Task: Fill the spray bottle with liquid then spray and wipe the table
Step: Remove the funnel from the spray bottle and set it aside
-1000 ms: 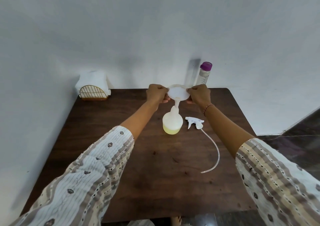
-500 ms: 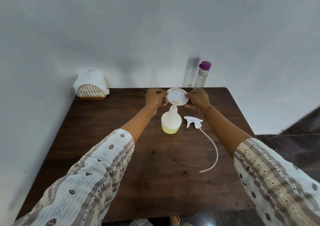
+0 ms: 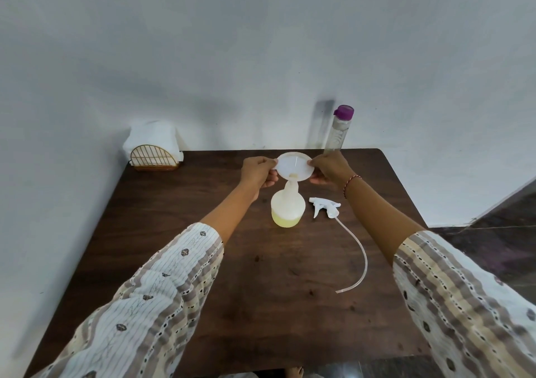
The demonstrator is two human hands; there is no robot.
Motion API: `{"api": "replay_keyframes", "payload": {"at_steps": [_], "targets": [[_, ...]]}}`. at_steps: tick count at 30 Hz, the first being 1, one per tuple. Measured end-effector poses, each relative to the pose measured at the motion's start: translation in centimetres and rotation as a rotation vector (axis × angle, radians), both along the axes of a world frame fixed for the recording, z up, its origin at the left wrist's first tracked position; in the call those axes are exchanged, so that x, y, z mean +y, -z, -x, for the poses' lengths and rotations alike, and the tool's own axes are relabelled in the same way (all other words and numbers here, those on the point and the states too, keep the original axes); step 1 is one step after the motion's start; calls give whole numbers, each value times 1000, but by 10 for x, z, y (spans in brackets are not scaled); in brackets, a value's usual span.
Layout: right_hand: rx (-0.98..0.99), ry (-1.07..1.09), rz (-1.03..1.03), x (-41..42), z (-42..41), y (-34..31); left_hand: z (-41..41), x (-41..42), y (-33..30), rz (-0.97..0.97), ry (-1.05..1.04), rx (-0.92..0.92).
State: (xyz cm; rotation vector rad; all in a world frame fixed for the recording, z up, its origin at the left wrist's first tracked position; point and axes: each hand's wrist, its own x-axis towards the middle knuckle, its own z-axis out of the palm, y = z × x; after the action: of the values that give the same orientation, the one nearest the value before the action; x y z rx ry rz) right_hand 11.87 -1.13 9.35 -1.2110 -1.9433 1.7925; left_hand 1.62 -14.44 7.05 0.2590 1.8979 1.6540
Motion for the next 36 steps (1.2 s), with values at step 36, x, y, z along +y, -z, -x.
{"api": "replay_keyframes", "payload": {"at_steps": [36], "targets": [[20, -108, -86, 71, 157, 114, 144, 68, 95, 69, -422, -245]]}}
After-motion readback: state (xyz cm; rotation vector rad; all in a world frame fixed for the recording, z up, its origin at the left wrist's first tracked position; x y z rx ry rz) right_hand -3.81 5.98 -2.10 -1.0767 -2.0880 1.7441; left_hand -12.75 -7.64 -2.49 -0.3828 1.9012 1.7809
